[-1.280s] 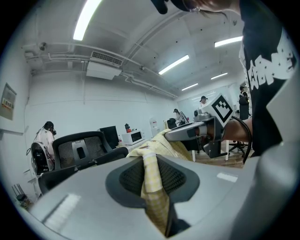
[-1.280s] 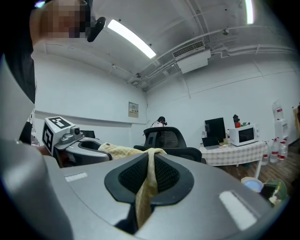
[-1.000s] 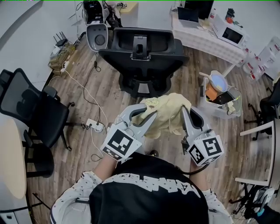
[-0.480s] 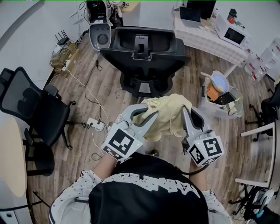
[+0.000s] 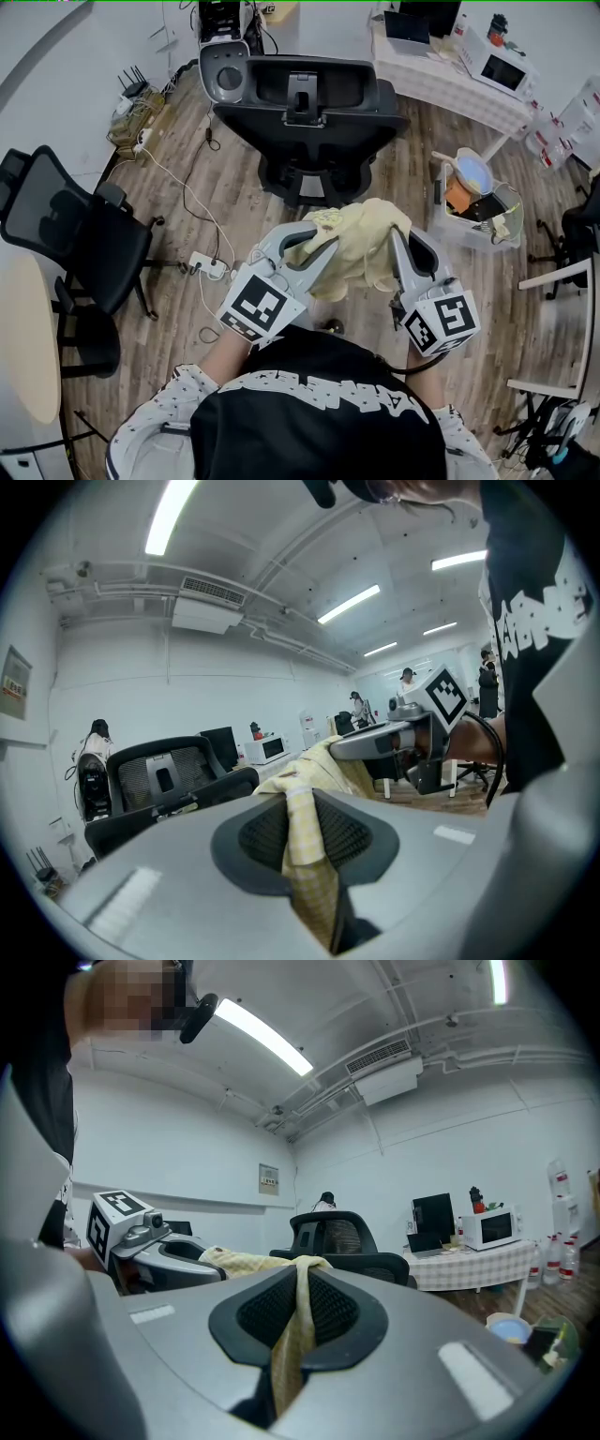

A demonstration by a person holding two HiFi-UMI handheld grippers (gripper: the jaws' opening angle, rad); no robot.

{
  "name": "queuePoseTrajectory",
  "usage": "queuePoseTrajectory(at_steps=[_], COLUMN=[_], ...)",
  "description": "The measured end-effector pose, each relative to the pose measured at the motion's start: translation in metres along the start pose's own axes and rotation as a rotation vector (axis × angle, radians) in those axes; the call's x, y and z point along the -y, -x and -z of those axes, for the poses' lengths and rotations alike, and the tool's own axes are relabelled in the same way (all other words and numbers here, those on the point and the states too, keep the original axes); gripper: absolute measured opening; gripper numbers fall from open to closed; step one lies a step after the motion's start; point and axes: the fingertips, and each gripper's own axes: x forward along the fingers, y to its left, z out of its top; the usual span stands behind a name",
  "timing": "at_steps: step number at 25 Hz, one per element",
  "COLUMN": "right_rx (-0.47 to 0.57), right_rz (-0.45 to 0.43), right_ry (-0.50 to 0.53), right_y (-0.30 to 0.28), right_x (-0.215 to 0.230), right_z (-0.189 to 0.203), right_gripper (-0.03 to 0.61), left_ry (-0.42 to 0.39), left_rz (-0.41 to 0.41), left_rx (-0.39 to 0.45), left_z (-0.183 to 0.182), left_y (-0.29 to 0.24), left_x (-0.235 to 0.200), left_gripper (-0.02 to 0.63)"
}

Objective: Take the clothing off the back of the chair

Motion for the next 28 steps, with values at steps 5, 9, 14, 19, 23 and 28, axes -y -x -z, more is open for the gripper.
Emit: queuePoseTrajectory(at_steps=[5,9,14,19,23,28], right_rx=[0.001,0.002,-0.001,-0.002,-0.001,0.0], right_rz=[-0.005,-0.013,-0.016,-0.015,-0.015,-0.007], right_ry=[-0.003,-0.003,-0.003,-0.002,-0.005,-0.011], right_y=[-0.0001,-0.0014,-0.0025,-0.0022,-0.0017,-0.0011], right_x=[0.0013,0.0015,-0.0007,0.0007,0.0027,0.007], right_z=[0.0,0.0006,0.0011,0.0012,0.0023,0.0033], right_gripper=[0.041,0.041,0.041,0.041,0.041,0.041], left_ry=[-0.001,0.0,0.002,0.003,0.003,0.005], left_rz=[-0.005,-0.012,-0.013,-0.011,-0.01,-0.004], left_rx=[-0.003,-0.007,-0.01,-0.01,-0.013,-0.013], left_z=[-0.0009,-0.0002,0.001,0.001,0.0015,0.0017], left_y=[-0.0009,-0.0011,0.0008,-0.0005,-0.0027,-0.0065], left_x=[0.0002,-0.0001,-0.001,-0.0002,0.0004,0.0012], left_gripper=[0.063,0.063,0.063,0.063,0.063,0.063])
